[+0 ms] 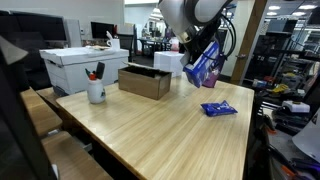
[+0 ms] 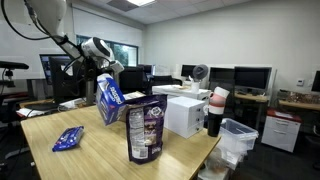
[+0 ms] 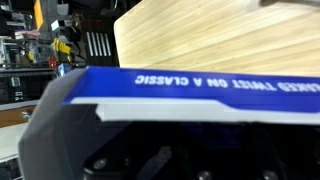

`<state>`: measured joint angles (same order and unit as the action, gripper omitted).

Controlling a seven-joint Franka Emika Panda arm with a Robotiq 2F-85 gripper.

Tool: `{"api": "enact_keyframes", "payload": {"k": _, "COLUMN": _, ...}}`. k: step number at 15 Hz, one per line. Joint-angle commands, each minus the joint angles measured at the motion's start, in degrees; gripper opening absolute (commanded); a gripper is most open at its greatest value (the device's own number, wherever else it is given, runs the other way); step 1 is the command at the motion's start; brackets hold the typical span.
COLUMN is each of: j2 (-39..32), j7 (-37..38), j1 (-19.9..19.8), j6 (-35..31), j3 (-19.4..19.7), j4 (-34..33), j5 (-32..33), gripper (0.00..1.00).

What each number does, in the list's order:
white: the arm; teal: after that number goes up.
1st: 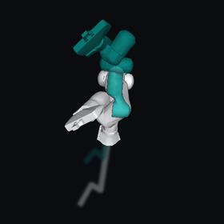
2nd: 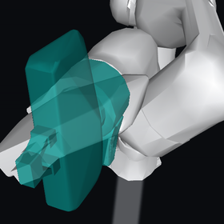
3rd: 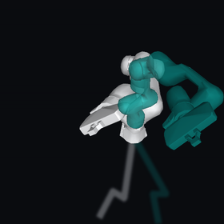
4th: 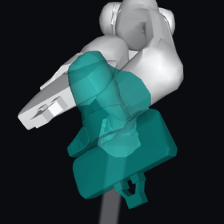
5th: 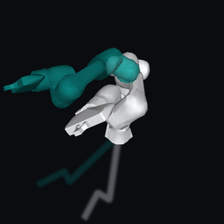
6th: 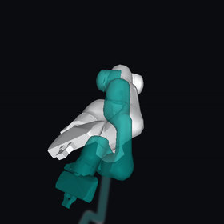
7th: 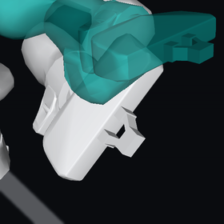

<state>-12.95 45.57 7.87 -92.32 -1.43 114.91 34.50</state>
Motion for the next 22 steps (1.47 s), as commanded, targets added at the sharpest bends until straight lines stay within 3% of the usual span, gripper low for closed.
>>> {"api": "enact_keyframes", "payload": {"k": 1, "j2": 0.08, "j7": 6.93, "j1": 2.7, "j6": 0.15, "j3": -1.81, "j4": 4.27, "j5": 1.81, "gripper": 0.06}}
{"api": "enact_keyframes", "payload": {"k": 7, "j2": -2.24, "j7": 14.97, "j1": 6.13, "j6": 1.03, "j3": -4.12, "j4": 6.76, "j5": 2.3, "gripper": 0.06}}
{"api": "enact_keyframes", "payload": {"k": 14, "j2": -2.94, "j7": 17.99, "j1": 6.94, "j6": -0.87, "j3": -5.18, "j4": 7.47, "j5": -0.18, "gripper": 0.06}}
{"api": "enact_keyframes", "payload": {"k": 22, "j2": -2.54, "j7": 15.19, "j1": 5.98, "j6": -8.5, "j3": -5.55, "j4": 8.4, "j5": -10.43, "gripper": 0.06}}
